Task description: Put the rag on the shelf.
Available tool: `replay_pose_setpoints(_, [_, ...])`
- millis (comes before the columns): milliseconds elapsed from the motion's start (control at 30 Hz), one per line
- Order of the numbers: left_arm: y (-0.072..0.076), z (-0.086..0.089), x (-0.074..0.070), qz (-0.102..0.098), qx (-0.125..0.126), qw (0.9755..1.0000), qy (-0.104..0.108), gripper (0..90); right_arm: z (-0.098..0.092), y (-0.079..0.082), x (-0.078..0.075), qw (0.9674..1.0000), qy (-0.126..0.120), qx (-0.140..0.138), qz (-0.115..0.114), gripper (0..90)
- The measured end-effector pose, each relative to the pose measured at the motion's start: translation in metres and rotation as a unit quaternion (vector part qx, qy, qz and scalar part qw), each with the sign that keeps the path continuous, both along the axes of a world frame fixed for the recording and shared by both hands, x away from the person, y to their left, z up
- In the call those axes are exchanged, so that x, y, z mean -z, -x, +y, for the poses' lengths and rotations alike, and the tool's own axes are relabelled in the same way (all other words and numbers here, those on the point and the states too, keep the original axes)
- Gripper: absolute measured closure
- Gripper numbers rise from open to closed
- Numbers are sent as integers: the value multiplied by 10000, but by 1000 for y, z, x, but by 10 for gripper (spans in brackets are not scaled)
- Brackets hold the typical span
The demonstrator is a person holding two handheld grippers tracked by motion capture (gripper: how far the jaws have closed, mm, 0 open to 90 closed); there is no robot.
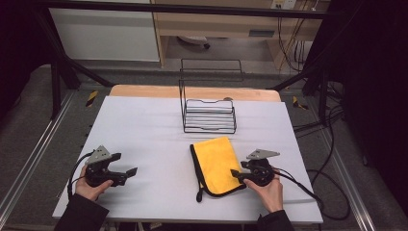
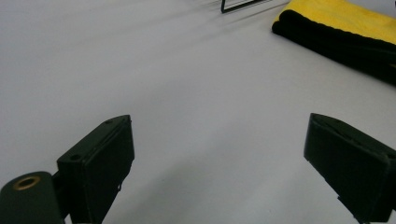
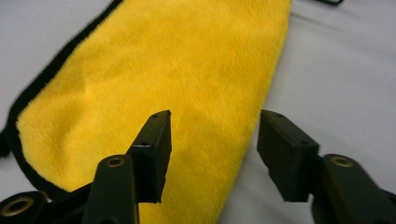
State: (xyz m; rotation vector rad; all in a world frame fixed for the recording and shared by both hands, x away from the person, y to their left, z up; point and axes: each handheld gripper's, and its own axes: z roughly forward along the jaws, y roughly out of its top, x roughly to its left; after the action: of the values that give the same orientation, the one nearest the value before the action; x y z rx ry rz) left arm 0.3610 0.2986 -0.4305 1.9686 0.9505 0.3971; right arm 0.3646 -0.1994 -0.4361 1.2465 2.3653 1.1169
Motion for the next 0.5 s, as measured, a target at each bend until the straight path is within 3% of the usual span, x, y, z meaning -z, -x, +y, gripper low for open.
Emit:
replay_pose_setpoints(100, [0,0,0,0,6,10000,-2,83,-5,1,7,9998,76,-12,174,525])
replay_pose_setpoints(500, [1,-2,0,19,-4,10000,8,82,-2,6,9,9976,-228,183,630,821])
